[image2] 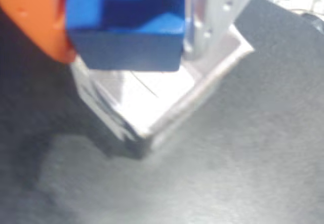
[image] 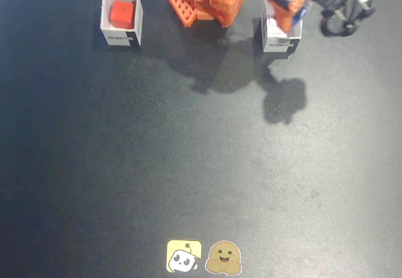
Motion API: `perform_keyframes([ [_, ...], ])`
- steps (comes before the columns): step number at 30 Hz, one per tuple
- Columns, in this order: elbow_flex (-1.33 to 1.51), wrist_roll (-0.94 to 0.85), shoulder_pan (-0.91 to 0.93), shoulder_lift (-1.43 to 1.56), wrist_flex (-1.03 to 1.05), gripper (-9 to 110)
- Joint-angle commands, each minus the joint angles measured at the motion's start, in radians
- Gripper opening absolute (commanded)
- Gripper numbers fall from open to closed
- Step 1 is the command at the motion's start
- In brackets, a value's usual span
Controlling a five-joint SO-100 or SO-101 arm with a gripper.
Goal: Put the red cube in the right box and the blue cube in the left box.
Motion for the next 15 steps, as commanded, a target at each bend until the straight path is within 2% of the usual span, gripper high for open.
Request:
perform_keyframes([
  [1,-0.046,0.005,-0.032,-0.031,-0.037,11],
  [15,-0.037,0.038,-0.103,-0.078,-0.031,11],
])
